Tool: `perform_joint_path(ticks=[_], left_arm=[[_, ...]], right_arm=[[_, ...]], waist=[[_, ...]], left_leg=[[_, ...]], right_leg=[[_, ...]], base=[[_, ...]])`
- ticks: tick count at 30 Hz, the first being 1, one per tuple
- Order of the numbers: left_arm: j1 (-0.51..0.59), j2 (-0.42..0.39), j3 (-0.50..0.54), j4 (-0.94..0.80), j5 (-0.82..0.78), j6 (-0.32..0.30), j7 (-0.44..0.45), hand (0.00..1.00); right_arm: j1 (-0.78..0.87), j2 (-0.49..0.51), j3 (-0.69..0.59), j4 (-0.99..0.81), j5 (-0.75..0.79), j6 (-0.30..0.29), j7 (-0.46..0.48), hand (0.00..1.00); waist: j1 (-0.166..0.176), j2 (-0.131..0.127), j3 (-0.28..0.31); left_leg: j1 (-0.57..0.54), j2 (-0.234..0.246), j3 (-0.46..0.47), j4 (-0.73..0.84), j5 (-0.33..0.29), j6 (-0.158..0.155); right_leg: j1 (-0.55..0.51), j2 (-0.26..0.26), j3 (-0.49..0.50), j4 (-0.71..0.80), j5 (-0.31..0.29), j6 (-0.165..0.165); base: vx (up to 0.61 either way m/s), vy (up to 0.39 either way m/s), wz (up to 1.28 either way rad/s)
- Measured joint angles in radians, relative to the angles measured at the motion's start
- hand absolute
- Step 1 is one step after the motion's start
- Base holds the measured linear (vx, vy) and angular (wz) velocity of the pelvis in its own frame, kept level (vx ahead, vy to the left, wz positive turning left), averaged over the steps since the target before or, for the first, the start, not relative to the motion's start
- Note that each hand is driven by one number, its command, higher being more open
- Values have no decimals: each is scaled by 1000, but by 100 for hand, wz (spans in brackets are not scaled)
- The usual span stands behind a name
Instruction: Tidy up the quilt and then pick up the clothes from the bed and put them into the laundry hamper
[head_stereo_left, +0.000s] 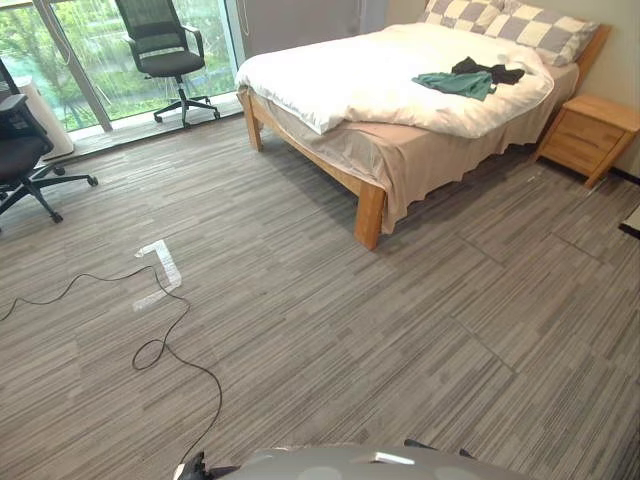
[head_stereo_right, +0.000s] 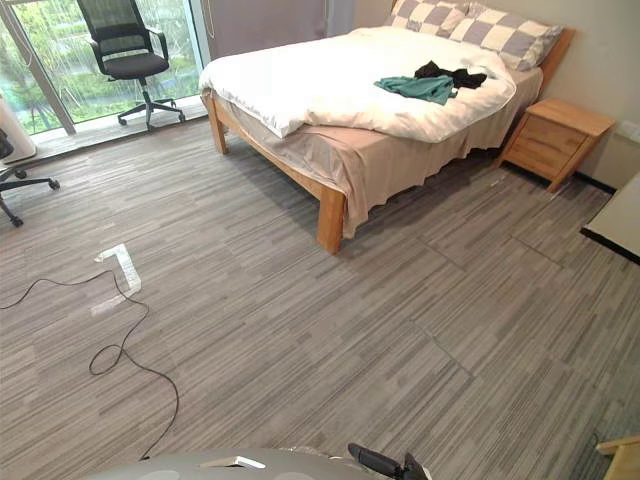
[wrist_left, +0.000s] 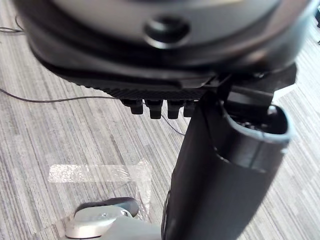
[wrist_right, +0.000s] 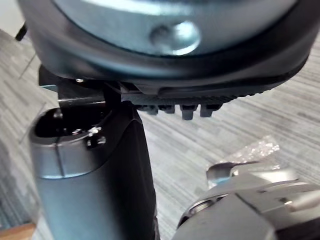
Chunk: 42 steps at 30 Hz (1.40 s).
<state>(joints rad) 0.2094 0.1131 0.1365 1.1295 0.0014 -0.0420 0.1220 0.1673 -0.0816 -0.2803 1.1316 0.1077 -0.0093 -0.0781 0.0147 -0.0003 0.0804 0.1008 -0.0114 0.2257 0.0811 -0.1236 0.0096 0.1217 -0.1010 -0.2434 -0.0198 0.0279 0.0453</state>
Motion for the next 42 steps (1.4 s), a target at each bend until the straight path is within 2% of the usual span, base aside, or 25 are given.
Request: perform_joint_path(ticks=[2, 9, 19, 21, 23, 25, 26, 27, 29, 30, 32, 33, 34, 35, 36, 37, 38, 39, 40, 41, 42], left_arm=[[4, -15, 1, 9, 0, 0, 1, 100], [-2, -10, -1, 12, 9, -3, -4, 100], [-18, 3, -26, 17, 13, -9, -8, 100], [-38, 13, -48, 18, 4, -19, -7, 100], [-51, 36, -55, 19, -10, -22, -5, 100], [-59, 62, -58, 19, -44, -22, 5, 100], [-60, 70, -58, 19, -43, -22, 7, 100], [-67, 86, -67, 21, -42, -20, 9, 100], [-88, 97, -85, 26, -25, -19, 17, 100], [-101, 107, -104, 32, 24, -18, 21, 100], [-134, 103, -145, 39, 92, -12, 21, 100], [-152, 95, -170, 38, 120, -12, 19, 100], [-163, 88, -178, 38, 134, -13, 18, 100], [-164, 87, -177, 39, 135, -13, 16, 100], [-170, 83, -173, 41, 135, -14, 14, 100], [-168, 81, -169, 50, 134, -24, 8, 100], [-168, 80, -167, 51, 134, -25, 6, 100], [-174, 52, -155, 49, 134, -31, 0, 100], [-175, 26, -151, 40, 144, -49, -10, 100], [-175, 24, -151, 32, 149, -65, -23, 100], [-175, 8, -118, 19, 153, -70, -26, 100]], right_arm=[[6, 0, -14, 3, 20, -1, 0, 100], [0, 9, -27, 12, 18, -2, -1, 100], [-19, 19, -54, 12, 16, -2, -1, 100], [-34, 20, -74, 5, 20, -3, 4, 100], [-47, 35, -96, 0, 38, -6, 5, 100], [-63, 47, -119, -1, 65, -18, 6, 100], [-63, 52, -125, -1, 66, -20, 4, 100], [-64, 63, -144, -1, 66, -22, 1, 100], [-66, 80, -162, 0, 66, -24, -2, 100], [-70, 82, -179, 1, 66, -23, -6, 100], [-86, 69, -216, -8, 78, -22, -3, 100], [-94, 56, -222, -14, 107, -27, 0, 100], [-100, 49, -223, -40, 127, -35, 3, 100], [-104, 47, -222, -52, 138, -41, 4, 100], [-103, 46, -221, -66, 146, -48, 2, 100], [-93, 50, -220, -65, 146, -48, 2, 100], [-92, 51, -219, -63, 146, -48, 2, 100], [-100, 46, -222, -61, 150, -49, 2, 100], [-105, 31, -221, -66, 150, -58, 8, 100], [-108, 26, -221, -66, 149, -59, 12, 100], [-108, 14, -220, -55, 143, -58, 17, 100]], waist=[[3, 5, 3], [4, -9, 23], [-17, -18, 51], [-20, -16, 66], [-18, -31, 78], [-21, -40, 108], [-22, -43, 111], [-26, -49, 117], [-40, -65, 120], [-48, -60, 122], [-51, -15, 146], [-57, 24, 163], [-65, 52, 179], [-71, 55, 182], [-75, 47, 184], [-75, 16, 180], [-75, 13, 180], [-78, 36, 177], [-89, 57, 169], [-90, 61, 169], [-99, 77, 165]], left_leg=[[35, -8, 3, -47, 24, -6], [119, -16, 17, -132, 52, 1], [132, -13, 39, -159, 54, -3], [94, -7, 59, -145, 50, -7], [55, -4, 89, -116, 30, -14], [48, 22, 132, -72, -6, -11], [48, 28, 144, -61, -14, -16], [50, 37, 159, -45, -29, -24], [69, 49, 170, -39, -37, -39], [76, 69, 185, -35, -35, -59], [84, 126, 209, -31, -44, -82], [89, 181, 225, -30, -55, -107], [109, 230, 246, -39, -57, -140], [126, 245, 254, -50, -55, -153], [169, 260, 281, -67, -42, -179], [229, 263, 314, -74, -45, -186], [247, 268, 318, -77, -45, -186], [291, 317, 332, -81, -17, -202], [281, 346, 324, -50, 51, -222], [265, 361, 309, -6, 84, -219], [197, 417, 261, 148, 148, -188]], right_leg=[[21, -2, -1, -20, 3, 5], [74, 6, -3, -55, 2, 10], [57, 11, 5, -48, -8, 18], [-61, -6, 11, 120, -82, 14], [-162, -29, -5, 266, -126, 15], [-230, -47, -69, 398, -142, 11], [-245, -57, -106, 430, -149, 2], [-262, -84, -178, 475, -165, -25], [-258, -101, -235, 471, -186, -56], [-257, -93, -256, 458, -198, -61], [-300, -86, -298, 519, -244, -75], [-353, -89, -304, 530, -249, -70], [-412, -114, -302, 532, -230, -40], [-441, -135, -301, 527, -214, -18], [-479, -177, -305, 482, -175, 31], [-472, -221, -317, 384, -109, 51], [-467, -225, -321, 396, -52, 32], [-473, -212, -336, 483, -30, -72], [-496, -207, -335, 562, -110, -90], [-498, -204, -335, 584, -141, -98], [-474, -169, -339, 571, -184, -101]], base=[[77, 57, 1], [66, 20, -4], [-25, -11, -6], [-61, -10, -23], [-46, -11, -45], [-52, -39, -64], [-8, -67, -52], [35, -75, -38], [147, -119, -30], [242, -213, -40], [206, -188, -42], [245, -169, -43], [279, -191, -46], [457, -322, -46], [525, -387, -42], [454, -330, -35], [565, -441, -33], [595, -480, -25], [717, -599, -28], [595, -553, -21], [496, -453, -22]])
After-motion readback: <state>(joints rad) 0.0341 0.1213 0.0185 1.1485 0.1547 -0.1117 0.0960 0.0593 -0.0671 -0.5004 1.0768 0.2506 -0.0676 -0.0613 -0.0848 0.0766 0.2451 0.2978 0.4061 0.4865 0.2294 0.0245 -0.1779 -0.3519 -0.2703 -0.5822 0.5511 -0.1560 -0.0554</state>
